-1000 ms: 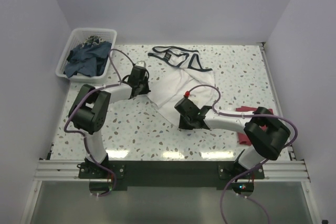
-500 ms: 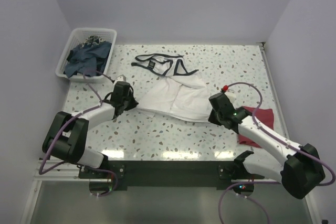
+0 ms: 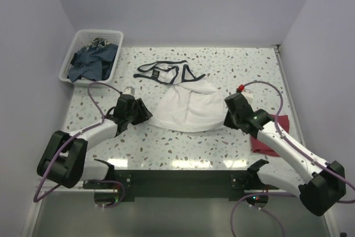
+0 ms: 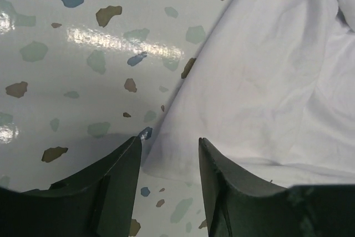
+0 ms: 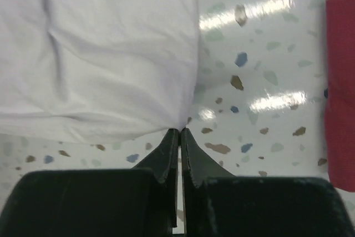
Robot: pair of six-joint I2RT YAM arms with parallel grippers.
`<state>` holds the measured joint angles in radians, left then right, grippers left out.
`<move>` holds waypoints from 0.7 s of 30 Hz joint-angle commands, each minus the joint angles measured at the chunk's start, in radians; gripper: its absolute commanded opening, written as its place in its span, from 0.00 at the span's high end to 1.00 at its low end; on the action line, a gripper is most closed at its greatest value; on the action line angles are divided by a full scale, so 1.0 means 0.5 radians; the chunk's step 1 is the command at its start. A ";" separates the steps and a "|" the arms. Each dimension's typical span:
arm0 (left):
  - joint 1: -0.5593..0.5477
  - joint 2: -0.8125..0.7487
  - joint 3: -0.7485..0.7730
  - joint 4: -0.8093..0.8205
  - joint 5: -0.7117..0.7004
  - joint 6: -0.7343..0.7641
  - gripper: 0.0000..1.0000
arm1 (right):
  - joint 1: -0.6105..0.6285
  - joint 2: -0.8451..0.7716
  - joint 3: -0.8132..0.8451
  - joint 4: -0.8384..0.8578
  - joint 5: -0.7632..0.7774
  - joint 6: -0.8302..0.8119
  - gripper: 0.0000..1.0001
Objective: Fold and stack the tank tops
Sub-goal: Flatten the tank top out
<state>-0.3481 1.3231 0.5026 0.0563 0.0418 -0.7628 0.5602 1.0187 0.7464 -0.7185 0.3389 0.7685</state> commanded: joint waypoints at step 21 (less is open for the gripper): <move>-0.656 -0.229 -0.371 0.682 -0.059 -0.693 0.61 | -0.062 1.386 2.461 -0.115 0.065 -0.558 1.00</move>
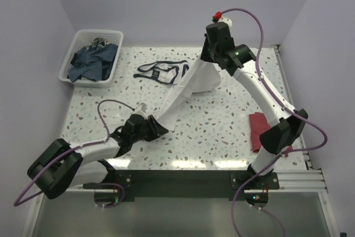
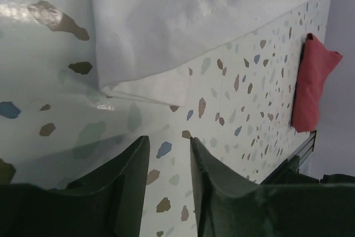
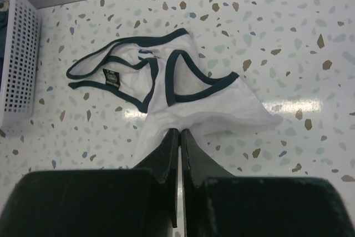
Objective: Fold and stack the tank tops
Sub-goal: Flatten the tank top out
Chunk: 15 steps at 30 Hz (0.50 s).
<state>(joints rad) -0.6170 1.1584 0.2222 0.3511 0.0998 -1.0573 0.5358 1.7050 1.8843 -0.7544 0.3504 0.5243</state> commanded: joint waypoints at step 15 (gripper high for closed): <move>-0.665 0.800 1.209 -1.392 -1.153 -0.646 0.41 | -0.041 -0.011 0.140 -0.007 0.048 -0.088 1.00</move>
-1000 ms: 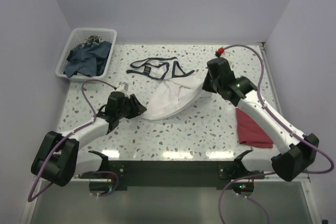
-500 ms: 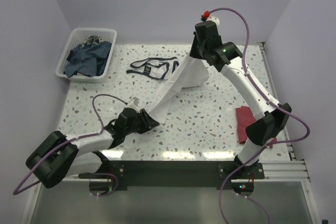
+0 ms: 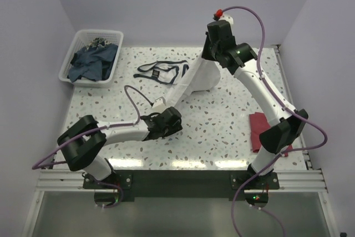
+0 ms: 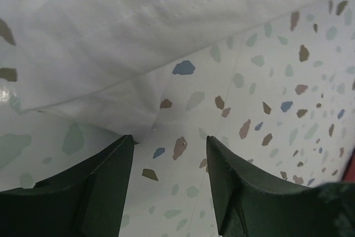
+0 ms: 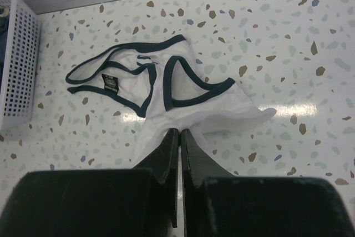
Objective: Fold and stack the tank tops
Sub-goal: Flatten the tank top out
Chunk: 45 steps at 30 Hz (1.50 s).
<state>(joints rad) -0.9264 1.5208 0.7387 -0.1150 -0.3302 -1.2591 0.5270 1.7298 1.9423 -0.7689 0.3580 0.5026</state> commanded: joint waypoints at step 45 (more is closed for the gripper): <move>0.439 -0.700 -0.210 -0.421 -0.402 0.613 0.49 | -0.726 -1.386 -2.154 0.421 -0.520 0.228 1.00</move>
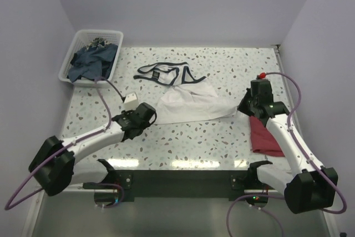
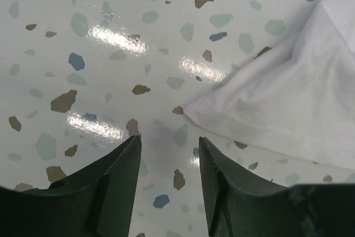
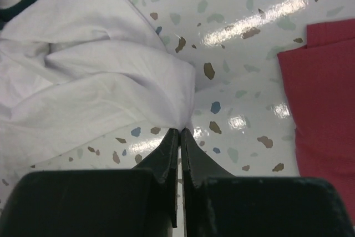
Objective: Fold and stack the tank tops
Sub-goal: Flatten the tank top out
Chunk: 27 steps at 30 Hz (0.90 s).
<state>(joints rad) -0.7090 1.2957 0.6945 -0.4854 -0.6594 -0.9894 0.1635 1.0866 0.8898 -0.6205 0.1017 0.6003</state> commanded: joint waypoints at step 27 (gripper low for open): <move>0.605 -0.008 -0.481 1.087 1.408 0.098 0.64 | -0.127 -0.035 -0.086 0.063 0.401 -0.050 1.00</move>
<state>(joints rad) -0.4263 1.2716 0.4652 -0.0647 -0.0723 -0.9501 0.1112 1.0630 0.8448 -0.6163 0.2691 0.5911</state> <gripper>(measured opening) 0.361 0.015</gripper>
